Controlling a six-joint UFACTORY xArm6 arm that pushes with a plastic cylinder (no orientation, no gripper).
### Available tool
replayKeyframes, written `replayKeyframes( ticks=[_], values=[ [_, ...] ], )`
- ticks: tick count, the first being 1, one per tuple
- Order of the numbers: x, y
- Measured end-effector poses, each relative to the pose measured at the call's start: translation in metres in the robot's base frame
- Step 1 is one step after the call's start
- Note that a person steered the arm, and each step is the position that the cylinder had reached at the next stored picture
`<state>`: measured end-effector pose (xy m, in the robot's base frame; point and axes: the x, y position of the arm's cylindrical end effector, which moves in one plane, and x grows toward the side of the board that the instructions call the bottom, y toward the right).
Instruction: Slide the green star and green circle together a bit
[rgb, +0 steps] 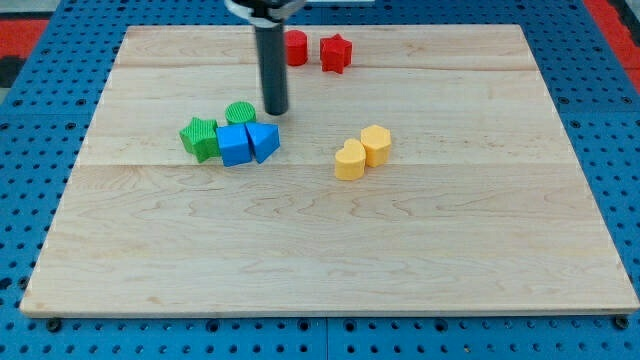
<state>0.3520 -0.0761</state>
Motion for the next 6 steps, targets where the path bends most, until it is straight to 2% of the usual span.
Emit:
replayKeyframes(
  ticks=[2, 3, 5, 6],
  values=[
    [-0.031, -0.088],
    [0.000, -0.108],
    [0.100, -0.110],
    [0.111, -0.110]
  ],
)
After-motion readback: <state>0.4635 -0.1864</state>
